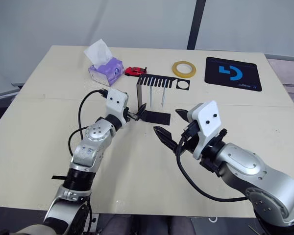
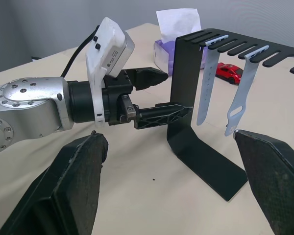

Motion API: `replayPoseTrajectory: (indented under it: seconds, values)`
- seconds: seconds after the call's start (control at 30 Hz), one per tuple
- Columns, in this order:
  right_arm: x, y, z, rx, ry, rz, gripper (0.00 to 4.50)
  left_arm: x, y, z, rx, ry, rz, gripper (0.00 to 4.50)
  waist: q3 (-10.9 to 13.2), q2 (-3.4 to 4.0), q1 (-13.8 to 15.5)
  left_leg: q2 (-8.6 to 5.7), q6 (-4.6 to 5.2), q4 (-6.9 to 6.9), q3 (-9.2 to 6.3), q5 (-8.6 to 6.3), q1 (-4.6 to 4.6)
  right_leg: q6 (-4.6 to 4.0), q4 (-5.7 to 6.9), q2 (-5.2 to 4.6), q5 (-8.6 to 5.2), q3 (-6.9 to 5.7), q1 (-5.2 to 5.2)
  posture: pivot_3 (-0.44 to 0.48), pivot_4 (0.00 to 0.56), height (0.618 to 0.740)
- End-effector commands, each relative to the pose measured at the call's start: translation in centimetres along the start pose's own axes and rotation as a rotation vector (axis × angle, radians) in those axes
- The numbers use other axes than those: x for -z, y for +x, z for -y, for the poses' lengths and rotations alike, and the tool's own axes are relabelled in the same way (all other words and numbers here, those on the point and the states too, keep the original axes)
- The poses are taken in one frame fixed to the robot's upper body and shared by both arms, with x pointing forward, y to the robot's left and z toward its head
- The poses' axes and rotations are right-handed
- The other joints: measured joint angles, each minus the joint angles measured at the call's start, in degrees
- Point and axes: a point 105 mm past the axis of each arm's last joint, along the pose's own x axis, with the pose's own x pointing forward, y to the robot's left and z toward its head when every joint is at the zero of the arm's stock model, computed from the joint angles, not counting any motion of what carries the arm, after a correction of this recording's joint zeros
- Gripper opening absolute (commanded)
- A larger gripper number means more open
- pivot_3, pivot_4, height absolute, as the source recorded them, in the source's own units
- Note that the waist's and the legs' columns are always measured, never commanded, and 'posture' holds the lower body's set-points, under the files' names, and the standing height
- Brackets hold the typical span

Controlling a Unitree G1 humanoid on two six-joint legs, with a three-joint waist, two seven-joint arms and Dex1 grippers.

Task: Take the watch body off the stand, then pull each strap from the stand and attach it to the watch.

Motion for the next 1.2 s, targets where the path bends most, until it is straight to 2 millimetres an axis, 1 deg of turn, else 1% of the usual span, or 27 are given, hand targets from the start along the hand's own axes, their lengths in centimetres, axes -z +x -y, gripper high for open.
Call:
replayPoseTrajectory:
  seconds: [0.03,0.1,0.17,0.2,0.23,0.27,0.3,0.33,0.37,0.47,0.5,0.67,0.77,0.83,0.97,1.0,1.03,1.1,1.2]
  values:
    - [-0.7,-0.1,-0.4,-0.007,-0.021,0.034,4.43,-1.7,0.4,-0.5,-0.037,0.02,0.063,4.5,0.0,0.0,0.0,0.0,0.0,0.0,0.0,0.0,0.0,0.0,0.0,-0.01,0.0,0.0,0.0,0.0,0.15,0.738]
    - [-0.7,-0.1,-0.3,-0.004,-0.02,0.036,4.43,-1.8,0.6,-0.4,-0.042,0.016,0.069,4.5,0.0,0.0,0.0,0.0,0.0,0.0,-0.01,0.0,-0.01,0.0,-0.01,-0.02,0.0,-0.01,0.0,0.0,0.15,0.738]
    - [-0.8,-0.1,-0.3,-0.002,-0.021,0.036,4.5,-1.9,0.9,-0.2,-0.031,0.0,0.078,3.93,0.0,0.0,0.01,0.0,0.0,0.0,-0.02,0.0,-0.02,0.0,-0.02,-0.02,0.0,-0.03,0.0,0.0,0.15,0.738]
    - [-0.8,-0.1,-0.2,-0.001,-0.022,0.036,4.5,-2.0,1.1,-0.1,-0.024,-0.005,0.08,3.76,0.0,-0.01,0.01,0.0,0.0,0.0,-0.02,0.0,-0.03,0.0,-0.02,-0.02,0.0,-0.03,0.0,0.0,0.15,0.738]
    - [-0.8,-0.1,-0.2,0.0,-0.022,0.036,4.5,-2.0,1.3,0.0,-0.018,-0.005,0.079,3.44,0.0,-0.01,0.01,0.0,0.0,0.0,-0.02,0.0,-0.03,0.0,-0.02,-0.03,0.0,-0.04,0.0,0.0,0.15,0.738]
    - [-0.8,-0.1,-0.2,0.001,-0.023,0.035,4.5,-1.9,1.4,0.1,-0.014,-0.003,0.078,2.96,0.0,-0.01,0.03,0.0,0.0,0.0,-0.02,0.0,-0.03,0.0,-0.02,-0.03,0.0,-0.04,0.0,0.0,0.15,0.738]
    - [-0.7,-0.1,-0.2,0.001,-0.023,0.035,4.5,-1.9,1.4,0.2,-0.011,-0.002,0.077,2.62,0.0,-0.01,0.02,-0.01,0.01,0.0,-0.03,0.0,-0.03,0.01,-0.03,-0.03,0.0,-0.06,0.01,0.0,0.15,0.738]
    - [-0.7,-0.1,-0.2,0.0,-0.025,0.034,4.5,-1.9,1.5,0.3,-0.01,0.001,0.078,2.1,0.0,-0.01,0.03,-0.01,0.01,-0.01,-0.03,0.0,-0.03,0.01,-0.04,-0.03,0.0,-0.06,0.0,0.0,0.15,0.738]
    - [-0.7,-0.1,-0.2,0.0,-0.027,0.033,4.5,-2.0,1.5,0.4,-0.009,0.005,0.081,1.73,0.0,-0.01,0.03,-0.01,0.01,-0.01,-0.03,0.0,-0.03,0.01,-0.04,-0.03,0.0,-0.06,0.0,0.0,0.15,0.738]
    - [-0.8,-0.1,-0.1,0.002,-0.028,0.032,4.5,-1.9,1.4,0.6,-0.014,0.014,0.083,0.31,0.01,-0.01,0.01,-0.01,0.01,-0.01,-0.03,0.0,-0.04,0.01,-0.05,-0.02,0.01,-0.08,0.0,0.0,0.15,0.738]
    - [-0.8,-0.1,-0.1,0.003,-0.028,0.033,4.5,-1.9,1.3,0.6,-0.018,0.017,0.084,0.07,0.01,-0.02,0.01,-0.01,0.0,-0.01,-0.03,0.0,-0.04,0.01,-0.04,-0.02,0.0,-0.07,0.0,0.0,0.15,0.738]
    - [-0.8,0.0,-0.4,0.0,-0.032,0.03,4.5,-2.4,0.8,0.6,-0.063,0.046,0.1,0.07,0.01,-0.02,-0.02,0.02,0.0,-0.02,-0.03,0.0,-0.03,0.01,-0.04,-0.03,0.0,-0.07,0.0,0.0,0.15,0.738]
    - [-0.9,0.3,-0.6,0.004,-0.036,0.027,4.5,-2.9,0.5,-0.1,-0.139,0.04,0.113,0.07,0.02,-0.03,-0.05,0.01,0.01,-0.01,-0.03,0.0,-0.04,0.01,-0.06,-0.06,0.01,-0.07,0.0,0.0,0.15,0.738]
    - [-0.7,1.1,-0.2,0.057,-0.009,0.024,4.5,-2.7,0.2,-0.5,-0.197,0.016,0.106,0.07,0.02,-0.03,-0.2,0.02,0.0,-0.02,-0.03,0.0,-0.03,0.01,-0.06,-0.07,0.01,-0.06,0.0,0.0,0.15,0.738]
    - [-0.5,2.4,-0.4,0.129,0.034,0.01,4.5,-0.8,-0.1,-1.2,-0.288,-0.049,0.026,0.07,0.02,-0.03,-0.09,0.05,0.0,-0.02,-0.06,0.01,-0.06,0.01,-0.01,-0.09,0.01,-0.05,-0.05,0.0,0.15,0.738]
    - [-0.5,3.2,-0.2,0.171,0.057,0.008,4.5,-0.5,-0.1,-1.2,-0.304,-0.074,0.015,0.07,0.02,-0.03,-0.08,0.04,0.0,-0.01,-0.07,0.01,-0.1,0.01,-0.04,-0.11,0.01,-0.06,-0.05,0.0,0.15,0.738]
    - [-0.5,3.8,-0.1,0.2,0.071,0.005,4.5,-0.4,0.0,-1.2,-0.314,-0.092,0.01,0.07,0.01,-0.03,-0.2,0.02,0.0,-0.01,-0.07,0.01,-0.09,0.01,-0.03,-0.13,0.01,-0.07,-0.05,0.0,0.15,0.738]
    - [-0.4,5.1,0.7,0.308,0.1,-0.009,4.5,-0.4,0.2,-1.0,-0.324,-0.105,0.012,0.07,0.01,-0.02,-0.39,0.01,0.0,0.0,-0.03,0.01,-0.08,0.01,-0.01,-0.18,0.01,-0.07,-0.06,0.0,0.15,0.738]
    - [-0.1,6.3,1.7,0.426,0.107,-0.041,4.5,-0.4,0.3,-0.7,-0.331,-0.108,0.01,0.07,0.01,-0.02,-0.47,0.01,-0.02,0.0,-0.04,0.05,-0.08,0.0,0.06,-0.19,0.0,-0.1,-0.09,0.0,0.15,0.738]
